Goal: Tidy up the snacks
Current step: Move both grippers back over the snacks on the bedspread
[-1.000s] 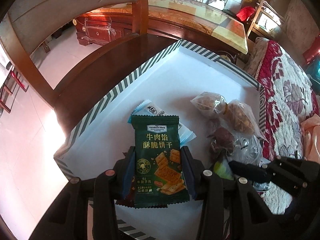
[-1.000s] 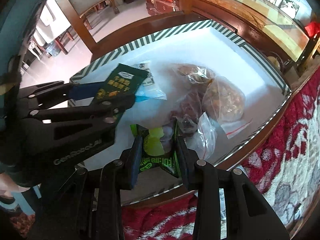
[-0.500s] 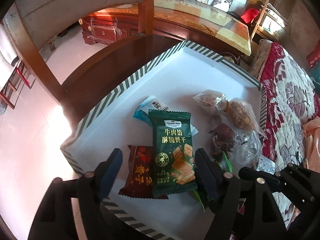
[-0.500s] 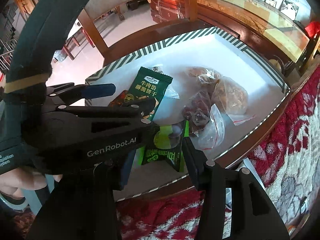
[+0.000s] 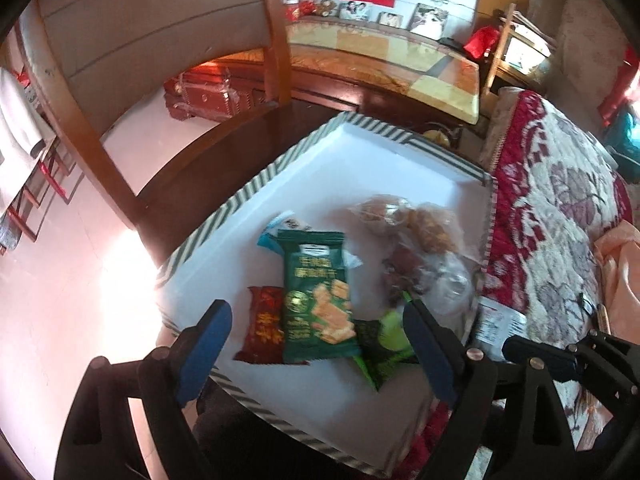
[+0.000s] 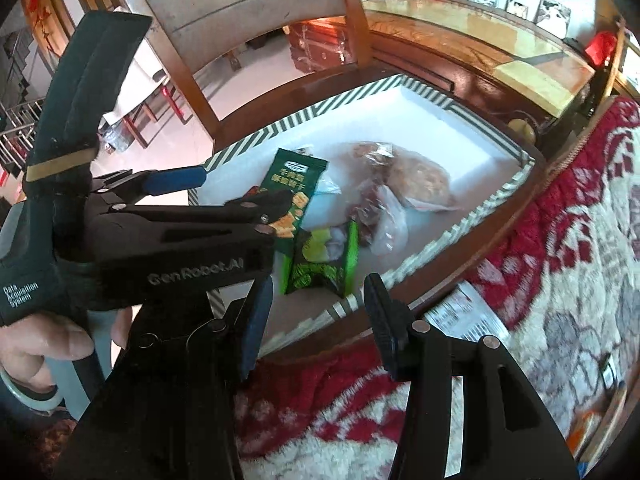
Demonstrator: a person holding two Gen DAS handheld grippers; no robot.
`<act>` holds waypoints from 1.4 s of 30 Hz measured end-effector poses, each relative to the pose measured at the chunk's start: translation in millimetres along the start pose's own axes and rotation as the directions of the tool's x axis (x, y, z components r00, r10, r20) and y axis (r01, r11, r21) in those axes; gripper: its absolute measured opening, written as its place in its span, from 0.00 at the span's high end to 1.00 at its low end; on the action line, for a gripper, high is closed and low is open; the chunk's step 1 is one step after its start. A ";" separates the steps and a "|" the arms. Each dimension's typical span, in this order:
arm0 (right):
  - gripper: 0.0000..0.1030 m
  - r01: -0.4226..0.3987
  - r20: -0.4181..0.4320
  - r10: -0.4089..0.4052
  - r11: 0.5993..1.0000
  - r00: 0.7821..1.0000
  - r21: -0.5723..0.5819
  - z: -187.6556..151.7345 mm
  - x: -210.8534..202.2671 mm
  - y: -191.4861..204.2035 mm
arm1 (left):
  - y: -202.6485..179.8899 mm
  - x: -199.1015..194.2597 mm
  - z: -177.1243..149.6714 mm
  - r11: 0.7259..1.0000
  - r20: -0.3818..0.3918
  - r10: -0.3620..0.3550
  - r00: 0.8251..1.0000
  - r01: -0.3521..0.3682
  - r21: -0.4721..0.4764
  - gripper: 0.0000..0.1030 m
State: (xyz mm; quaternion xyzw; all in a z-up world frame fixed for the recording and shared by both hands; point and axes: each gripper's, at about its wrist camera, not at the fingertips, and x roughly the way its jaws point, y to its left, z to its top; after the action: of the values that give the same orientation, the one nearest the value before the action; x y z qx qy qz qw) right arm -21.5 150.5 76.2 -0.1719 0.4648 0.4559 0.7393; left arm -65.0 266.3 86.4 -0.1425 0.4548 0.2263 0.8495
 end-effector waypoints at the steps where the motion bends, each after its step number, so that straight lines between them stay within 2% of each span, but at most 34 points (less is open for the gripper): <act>1: 0.54 0.003 0.005 -0.003 1.000 1.000 0.010 -3.0 -4.1 -3.0 | -4.5 -2.3 -0.9 1.000 0.003 -0.005 1.000 0.005 0.010 0.13; 7: 0.54 0.036 0.017 -0.038 0.997 0.999 0.065 -23.2 -26.0 -24.5 | -35.0 -14.0 -7.0 0.997 0.007 -0.047 0.999 0.046 0.062 0.13; 18: 0.50 0.112 0.003 -0.115 0.975 0.993 0.193 -88.7 -65.0 -78.3 | -85.2 -17.8 -20.8 0.983 -0.030 -0.109 0.994 0.113 0.145 0.13; 24: 0.50 0.124 -0.022 -0.123 0.957 0.992 0.264 -118.0 -70.6 -100.5 | -104.7 -11.3 -27.5 0.977 -0.060 -0.106 0.993 0.115 0.181 0.13; 29: 0.50 0.160 -0.052 -0.151 0.947 0.987 0.278 -134.2 -72.2 -112.3 | -113.7 -3.7 -31.6 0.973 -0.081 -0.093 0.992 0.108 0.205 0.13; 33: 0.50 0.147 -0.043 -0.141 0.928 0.989 0.343 -146.1 -79.1 -130.5 | -129.0 3.9 -36.2 0.965 -0.107 -0.101 0.989 0.123 0.233 0.13; 42: 0.50 0.139 -0.033 -0.137 0.918 0.990 0.372 -152.4 -84.2 -142.0 | -173.3 32.1 -47.5 0.937 -0.173 -0.107 0.979 0.157 0.311 0.13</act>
State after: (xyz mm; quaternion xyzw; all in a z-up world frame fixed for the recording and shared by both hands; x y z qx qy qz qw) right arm 3.2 -70.6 45.6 -0.0621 0.5320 0.3055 0.7873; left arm 6.0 104.7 39.9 -0.0489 0.5390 0.0795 0.8371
